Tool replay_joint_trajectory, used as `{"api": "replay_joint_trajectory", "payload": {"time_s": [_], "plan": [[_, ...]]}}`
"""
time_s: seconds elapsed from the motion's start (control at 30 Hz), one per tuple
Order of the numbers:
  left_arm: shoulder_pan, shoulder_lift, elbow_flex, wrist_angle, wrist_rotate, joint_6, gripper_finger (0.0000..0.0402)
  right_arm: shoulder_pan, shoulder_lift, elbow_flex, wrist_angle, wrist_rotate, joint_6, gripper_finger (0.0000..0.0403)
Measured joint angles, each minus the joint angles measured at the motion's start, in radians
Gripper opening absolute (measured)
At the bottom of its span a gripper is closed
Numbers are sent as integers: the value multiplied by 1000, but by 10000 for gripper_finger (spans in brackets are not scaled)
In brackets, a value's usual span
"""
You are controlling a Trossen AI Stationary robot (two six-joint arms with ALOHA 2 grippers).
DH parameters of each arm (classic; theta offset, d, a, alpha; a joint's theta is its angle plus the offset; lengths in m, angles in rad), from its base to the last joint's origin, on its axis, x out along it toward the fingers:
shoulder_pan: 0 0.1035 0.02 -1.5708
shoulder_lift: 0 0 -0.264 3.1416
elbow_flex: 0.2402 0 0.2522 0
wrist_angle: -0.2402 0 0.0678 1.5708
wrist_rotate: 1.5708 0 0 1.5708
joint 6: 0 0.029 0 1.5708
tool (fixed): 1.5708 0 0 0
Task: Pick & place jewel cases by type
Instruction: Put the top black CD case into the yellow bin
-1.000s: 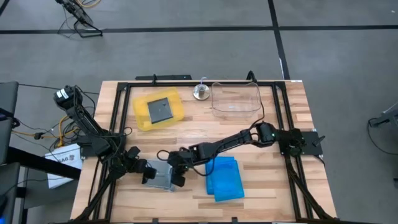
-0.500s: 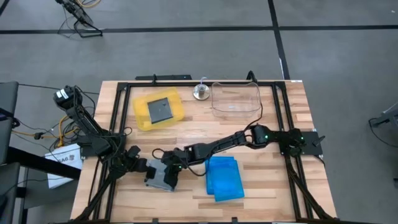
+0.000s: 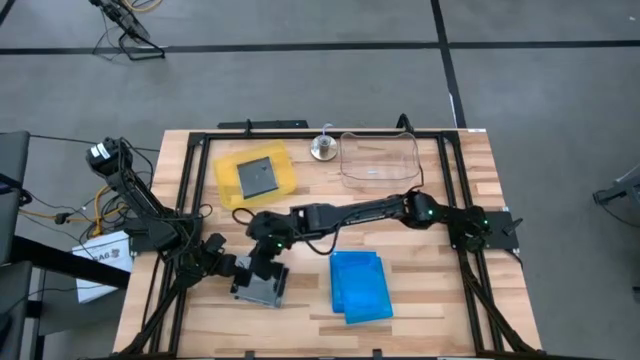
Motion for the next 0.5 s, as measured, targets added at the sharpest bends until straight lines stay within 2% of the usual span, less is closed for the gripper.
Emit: {"api": "replay_joint_trajectory", "payload": {"time_s": [0.2, 0.5], "plan": [[0, 0, 0, -4, 0, 7, 194, 48, -10, -5, -186, -26, 20, 0], [0, 0, 0, -8, -18, 18, 194, 101, 46, -8, -226, 22, 21, 0]]}}
